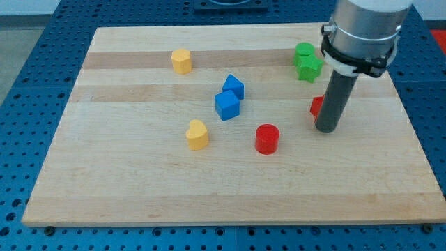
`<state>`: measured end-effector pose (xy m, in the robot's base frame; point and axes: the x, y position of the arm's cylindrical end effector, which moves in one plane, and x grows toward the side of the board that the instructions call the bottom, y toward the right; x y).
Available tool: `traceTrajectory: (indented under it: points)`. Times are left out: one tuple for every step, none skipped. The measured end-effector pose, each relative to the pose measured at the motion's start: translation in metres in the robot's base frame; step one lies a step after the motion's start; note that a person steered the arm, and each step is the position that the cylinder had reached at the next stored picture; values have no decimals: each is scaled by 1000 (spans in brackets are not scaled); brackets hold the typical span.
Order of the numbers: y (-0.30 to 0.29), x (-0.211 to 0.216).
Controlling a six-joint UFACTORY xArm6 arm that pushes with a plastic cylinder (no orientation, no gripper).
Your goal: Push the yellow hexagon down a bit
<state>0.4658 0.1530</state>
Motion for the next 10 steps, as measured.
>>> traceTrajectory:
  points:
    - [0, -12]
    - [14, -7]
    - [38, -4]
    - [45, -12]
    - [43, -25]
    - [35, -28]
    - [28, -28]
    - [18, -28]
    - [8, -28]
    - [2, -28]
